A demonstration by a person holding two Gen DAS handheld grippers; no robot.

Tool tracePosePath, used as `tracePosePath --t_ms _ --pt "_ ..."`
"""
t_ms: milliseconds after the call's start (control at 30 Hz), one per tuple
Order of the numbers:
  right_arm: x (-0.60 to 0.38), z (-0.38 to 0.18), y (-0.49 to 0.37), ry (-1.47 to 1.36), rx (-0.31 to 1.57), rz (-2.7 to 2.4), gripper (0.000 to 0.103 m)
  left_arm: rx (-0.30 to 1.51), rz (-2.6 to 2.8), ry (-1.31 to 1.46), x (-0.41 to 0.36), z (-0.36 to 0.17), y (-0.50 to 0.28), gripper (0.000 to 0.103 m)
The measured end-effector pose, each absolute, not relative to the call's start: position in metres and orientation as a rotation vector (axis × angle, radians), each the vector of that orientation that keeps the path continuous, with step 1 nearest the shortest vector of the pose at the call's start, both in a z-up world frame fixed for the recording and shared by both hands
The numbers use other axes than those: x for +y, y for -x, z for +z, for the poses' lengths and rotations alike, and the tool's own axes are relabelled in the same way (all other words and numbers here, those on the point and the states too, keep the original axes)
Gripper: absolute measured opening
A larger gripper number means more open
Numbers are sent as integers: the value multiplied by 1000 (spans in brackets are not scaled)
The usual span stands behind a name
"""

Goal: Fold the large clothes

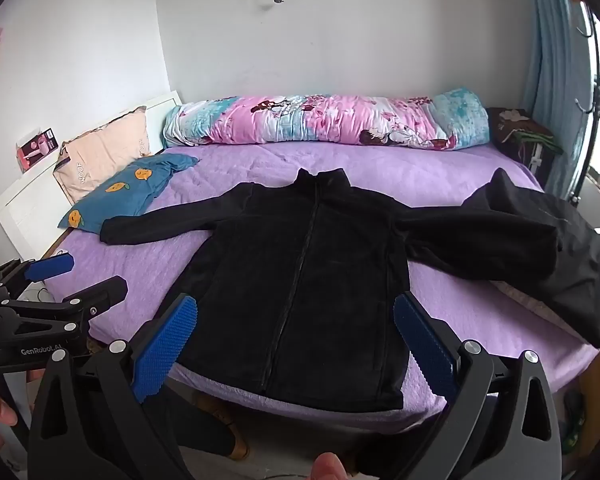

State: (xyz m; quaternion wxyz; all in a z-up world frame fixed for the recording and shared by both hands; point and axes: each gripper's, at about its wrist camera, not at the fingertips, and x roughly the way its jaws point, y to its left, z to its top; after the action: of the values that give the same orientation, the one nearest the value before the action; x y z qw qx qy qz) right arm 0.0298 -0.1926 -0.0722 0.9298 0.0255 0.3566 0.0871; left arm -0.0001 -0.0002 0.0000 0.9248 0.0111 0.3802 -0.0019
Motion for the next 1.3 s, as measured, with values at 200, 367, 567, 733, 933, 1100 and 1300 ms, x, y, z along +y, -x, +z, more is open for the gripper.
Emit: tracePosePath --t_ms 200,367,567,733,933,1100,1300 --pt "-192 -72 -29 -54 736 178 97 783 -1 -35 -4 -1 0 98" --pt "-193 -72 -29 -55 735 177 97 777 -8 -26 -1 0 1 98" --pt "-199 -74 -29 -54 732 176 97 776 -8 -27 2 3 2 98" --pt "-203 -69 -29 -57 733 176 97 776 -4 -29 1 3 2 98" --pt "-195 -70 -28 -50 730 168 97 773 -5 -27 2 2 2 98" --pt "-194 -69 -28 -51 730 169 97 767 -1 -24 1 4 2 98" --pt "-195 -67 -28 -51 727 164 97 762 30 -42 5 5 1 98"
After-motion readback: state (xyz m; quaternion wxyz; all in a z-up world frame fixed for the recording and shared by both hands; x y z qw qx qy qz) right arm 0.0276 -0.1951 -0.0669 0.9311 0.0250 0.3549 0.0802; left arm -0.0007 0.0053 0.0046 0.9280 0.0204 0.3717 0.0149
